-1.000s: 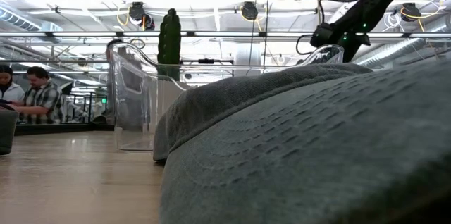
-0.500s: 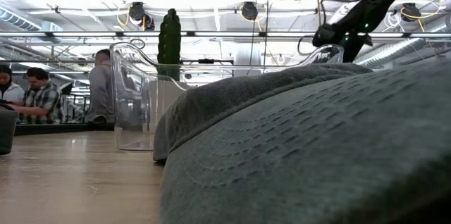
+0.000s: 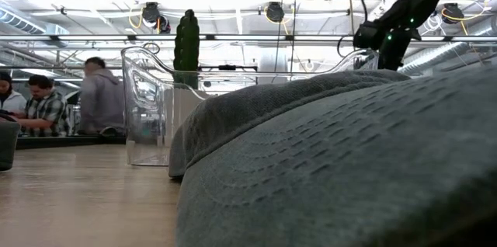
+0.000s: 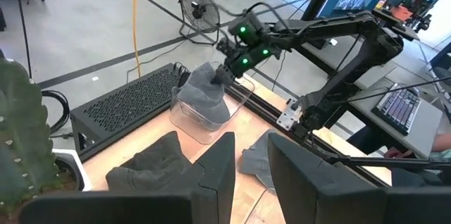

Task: Pick & Place hat
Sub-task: Put the top left gray cap into the top transparent bin, then adjust the top transparent bin on the table, then put the top black cap into the bottom transparent bin

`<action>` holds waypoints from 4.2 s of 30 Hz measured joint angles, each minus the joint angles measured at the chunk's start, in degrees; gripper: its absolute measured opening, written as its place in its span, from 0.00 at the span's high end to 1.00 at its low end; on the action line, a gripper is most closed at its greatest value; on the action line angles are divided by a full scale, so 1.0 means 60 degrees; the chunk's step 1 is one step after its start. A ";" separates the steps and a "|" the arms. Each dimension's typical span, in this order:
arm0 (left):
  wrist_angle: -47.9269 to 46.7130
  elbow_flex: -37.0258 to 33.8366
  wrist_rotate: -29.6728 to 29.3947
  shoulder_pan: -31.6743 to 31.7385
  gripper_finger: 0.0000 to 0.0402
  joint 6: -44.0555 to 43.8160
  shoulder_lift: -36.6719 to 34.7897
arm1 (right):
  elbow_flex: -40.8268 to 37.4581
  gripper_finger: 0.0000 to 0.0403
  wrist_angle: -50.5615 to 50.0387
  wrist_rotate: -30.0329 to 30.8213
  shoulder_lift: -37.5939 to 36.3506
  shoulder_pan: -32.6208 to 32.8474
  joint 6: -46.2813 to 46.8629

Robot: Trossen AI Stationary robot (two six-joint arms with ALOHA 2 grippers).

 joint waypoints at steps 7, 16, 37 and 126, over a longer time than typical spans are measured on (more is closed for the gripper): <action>0.0000 0.0000 -0.0005 0.0000 0.77 0.0222 0.0000 | 0.0000 0.85 -0.0335 0.0552 0.0374 -0.0150 0.0045; -0.0003 0.0000 0.0084 0.0000 0.77 0.0457 0.0000 | 0.0004 0.85 -0.0433 0.0580 -0.0160 -0.0246 0.0765; -0.0001 0.0000 0.0099 0.0000 0.77 0.0172 0.0000 | -0.0283 0.85 -0.2449 -0.1173 -0.1679 0.0764 0.0512; 0.2487 -0.0004 0.3076 0.1691 0.77 0.3399 0.5522 | -0.0512 1.00 0.4776 -0.0443 -0.4517 0.8729 0.1258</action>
